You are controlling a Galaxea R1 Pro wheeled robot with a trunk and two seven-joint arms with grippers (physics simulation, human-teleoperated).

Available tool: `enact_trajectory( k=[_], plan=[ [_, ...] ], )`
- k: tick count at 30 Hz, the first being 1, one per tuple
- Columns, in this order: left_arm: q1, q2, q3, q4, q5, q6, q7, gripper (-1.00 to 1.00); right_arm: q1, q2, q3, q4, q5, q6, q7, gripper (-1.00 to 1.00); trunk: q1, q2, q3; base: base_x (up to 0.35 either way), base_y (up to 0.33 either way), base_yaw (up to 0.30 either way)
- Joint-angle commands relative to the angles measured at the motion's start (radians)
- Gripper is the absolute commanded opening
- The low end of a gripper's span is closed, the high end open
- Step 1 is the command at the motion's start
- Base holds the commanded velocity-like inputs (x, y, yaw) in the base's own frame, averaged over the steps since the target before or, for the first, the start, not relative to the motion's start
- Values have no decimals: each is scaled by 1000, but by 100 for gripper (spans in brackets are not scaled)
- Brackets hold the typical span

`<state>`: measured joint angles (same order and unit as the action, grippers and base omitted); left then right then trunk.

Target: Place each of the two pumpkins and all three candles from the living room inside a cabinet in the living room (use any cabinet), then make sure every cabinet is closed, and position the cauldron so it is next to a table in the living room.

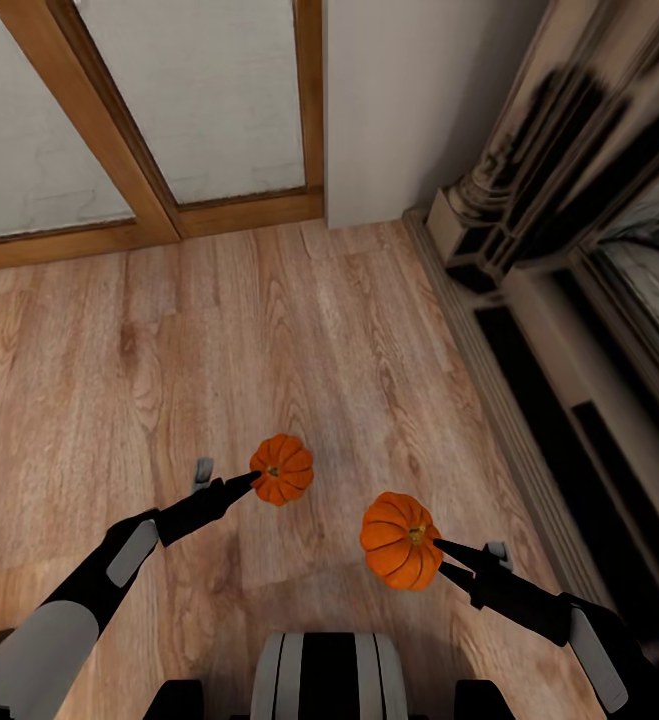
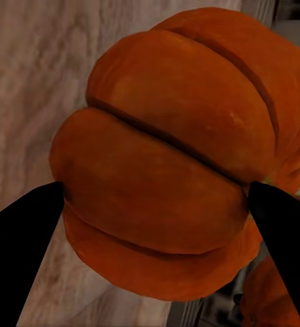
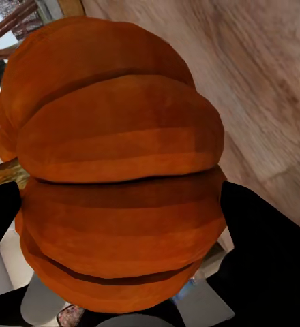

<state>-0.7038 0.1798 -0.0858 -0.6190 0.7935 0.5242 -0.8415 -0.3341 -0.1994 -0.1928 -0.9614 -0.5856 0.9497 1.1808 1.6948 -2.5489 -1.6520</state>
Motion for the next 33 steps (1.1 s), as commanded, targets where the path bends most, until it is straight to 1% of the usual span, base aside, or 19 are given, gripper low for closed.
enact_trajectory(
  k=[1,14,16,17,19,33],
  plan=[
    [0,1,-4,0,9,7,1,-100,0,0,0,0,0,5,2,-100,-1,0,3,0,0,0],
    [0,8,-2,-3,10,9,-1,-100,0,1,2,1,0,6,0,-100,-6,3,54,0,0,0],
    [0,8,-1,-16,10,10,-1,-100,0,1,1,1,0,5,0,-100,-7,4,61,0,0,0],
    [1,9,0,-44,10,18,0,-100,0,1,3,1,0,6,-1,-100,-8,4,65,0,0,0],
    [1,9,2,-55,10,22,1,-100,0,1,4,1,0,6,-2,-100,-9,4,73,0,0,0],
    [1,10,4,-60,12,23,2,-100,0,1,2,1,0,6,-4,-100,-15,8,127,0,0,0]
  ],
)
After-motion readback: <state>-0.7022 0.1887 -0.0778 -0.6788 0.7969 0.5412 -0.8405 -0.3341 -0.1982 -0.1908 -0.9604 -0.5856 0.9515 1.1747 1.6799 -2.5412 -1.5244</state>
